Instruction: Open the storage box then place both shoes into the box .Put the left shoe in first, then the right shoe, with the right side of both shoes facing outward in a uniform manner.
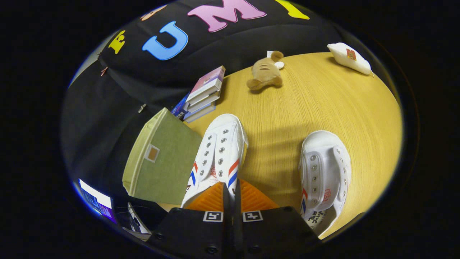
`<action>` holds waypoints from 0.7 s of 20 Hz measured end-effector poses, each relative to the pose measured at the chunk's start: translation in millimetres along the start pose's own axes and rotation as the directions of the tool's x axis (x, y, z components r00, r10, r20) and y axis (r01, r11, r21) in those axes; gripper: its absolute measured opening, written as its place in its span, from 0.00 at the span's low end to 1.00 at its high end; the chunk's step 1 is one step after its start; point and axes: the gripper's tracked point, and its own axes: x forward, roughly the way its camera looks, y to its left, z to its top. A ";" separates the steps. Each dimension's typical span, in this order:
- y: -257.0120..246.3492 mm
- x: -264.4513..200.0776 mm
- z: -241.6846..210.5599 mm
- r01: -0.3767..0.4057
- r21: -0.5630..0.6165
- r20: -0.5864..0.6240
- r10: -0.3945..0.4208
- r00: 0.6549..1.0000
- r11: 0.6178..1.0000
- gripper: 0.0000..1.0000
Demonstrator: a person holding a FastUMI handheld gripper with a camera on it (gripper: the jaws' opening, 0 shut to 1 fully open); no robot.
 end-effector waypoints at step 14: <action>225.8 25.5 51.5 -0.061 0.033 -0.074 0.063 0.995 0.998 0.05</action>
